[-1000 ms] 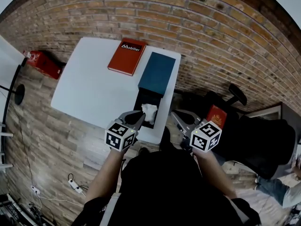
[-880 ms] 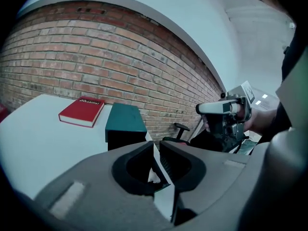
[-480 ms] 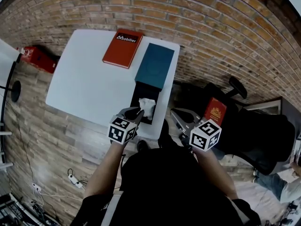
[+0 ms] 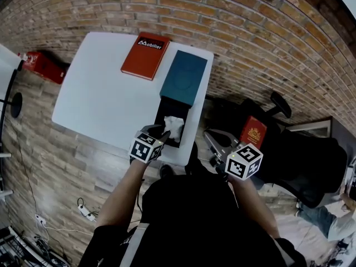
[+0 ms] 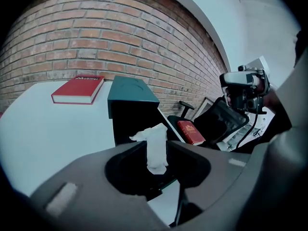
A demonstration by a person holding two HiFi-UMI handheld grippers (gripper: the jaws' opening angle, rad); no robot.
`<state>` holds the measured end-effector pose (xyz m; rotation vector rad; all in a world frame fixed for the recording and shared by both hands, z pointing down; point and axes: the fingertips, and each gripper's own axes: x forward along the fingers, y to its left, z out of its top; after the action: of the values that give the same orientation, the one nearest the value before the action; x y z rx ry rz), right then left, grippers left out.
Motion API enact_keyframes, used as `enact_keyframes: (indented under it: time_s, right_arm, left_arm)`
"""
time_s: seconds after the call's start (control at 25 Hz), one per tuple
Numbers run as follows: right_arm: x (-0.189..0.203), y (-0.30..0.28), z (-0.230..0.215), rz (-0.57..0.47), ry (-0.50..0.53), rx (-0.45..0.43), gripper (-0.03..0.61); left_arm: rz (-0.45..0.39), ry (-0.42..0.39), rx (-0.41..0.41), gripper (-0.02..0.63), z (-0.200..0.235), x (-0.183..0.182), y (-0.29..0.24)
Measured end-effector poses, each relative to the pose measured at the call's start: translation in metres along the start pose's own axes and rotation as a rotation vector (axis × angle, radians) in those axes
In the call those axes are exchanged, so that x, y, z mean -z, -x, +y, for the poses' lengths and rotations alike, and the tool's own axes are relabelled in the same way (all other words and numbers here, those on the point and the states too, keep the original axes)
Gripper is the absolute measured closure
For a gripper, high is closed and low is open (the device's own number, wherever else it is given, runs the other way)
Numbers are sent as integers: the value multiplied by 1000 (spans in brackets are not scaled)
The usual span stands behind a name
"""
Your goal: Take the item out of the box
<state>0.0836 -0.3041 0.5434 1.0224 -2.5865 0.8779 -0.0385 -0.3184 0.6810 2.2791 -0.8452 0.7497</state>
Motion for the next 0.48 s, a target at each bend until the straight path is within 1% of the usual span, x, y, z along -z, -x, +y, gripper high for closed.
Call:
enact_keyframes:
  time_s: [0.16,0.48]
  right_arm:
    - [-4,-1,-3,1,0,3,577]
    - [-8,-10,-6,6,1,-8,577]
  left_arm:
    - [31,-3,17,462,-2,1,-6]
    - [74,-34,-14,449,10,2,-15]
